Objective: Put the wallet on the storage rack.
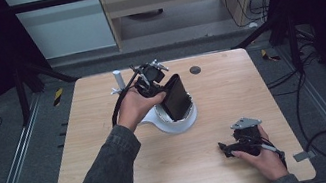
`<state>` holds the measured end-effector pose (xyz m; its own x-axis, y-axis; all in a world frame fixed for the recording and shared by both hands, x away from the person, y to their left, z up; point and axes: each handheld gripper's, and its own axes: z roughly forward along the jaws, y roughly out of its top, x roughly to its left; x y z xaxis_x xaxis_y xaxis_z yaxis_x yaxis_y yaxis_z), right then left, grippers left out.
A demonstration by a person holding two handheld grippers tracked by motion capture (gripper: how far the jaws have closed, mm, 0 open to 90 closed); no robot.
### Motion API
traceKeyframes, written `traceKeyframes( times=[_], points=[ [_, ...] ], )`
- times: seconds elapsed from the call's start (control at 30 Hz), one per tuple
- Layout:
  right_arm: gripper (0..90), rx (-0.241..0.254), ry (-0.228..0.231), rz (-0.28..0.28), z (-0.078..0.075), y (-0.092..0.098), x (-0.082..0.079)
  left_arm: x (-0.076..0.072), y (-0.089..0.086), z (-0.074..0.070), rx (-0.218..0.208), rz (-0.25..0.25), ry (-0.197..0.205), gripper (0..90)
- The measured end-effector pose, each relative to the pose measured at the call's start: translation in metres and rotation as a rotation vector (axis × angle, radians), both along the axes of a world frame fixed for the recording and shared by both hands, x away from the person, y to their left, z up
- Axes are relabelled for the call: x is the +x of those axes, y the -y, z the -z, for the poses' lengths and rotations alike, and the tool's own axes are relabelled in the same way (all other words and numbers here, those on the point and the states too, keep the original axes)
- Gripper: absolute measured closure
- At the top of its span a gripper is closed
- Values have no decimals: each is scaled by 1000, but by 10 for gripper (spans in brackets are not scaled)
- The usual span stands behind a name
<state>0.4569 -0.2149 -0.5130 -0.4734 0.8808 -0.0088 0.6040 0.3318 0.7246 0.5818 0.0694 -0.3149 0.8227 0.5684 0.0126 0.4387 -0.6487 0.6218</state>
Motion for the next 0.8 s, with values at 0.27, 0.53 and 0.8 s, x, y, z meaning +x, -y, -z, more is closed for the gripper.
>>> traceKeyframes(
  times=[0.27,0.53,0.8],
  points=[
    [10,0,1,1,0,0,0,-3,-12,-6,-25,-49,69,617],
    [10,-1,0,1,0,0,0,-8,-19,-12,-33,-69,116,723],
    [10,-2,0,-1,0,0,0,-9,-20,-15,-30,-76,132,772]
  ],
)
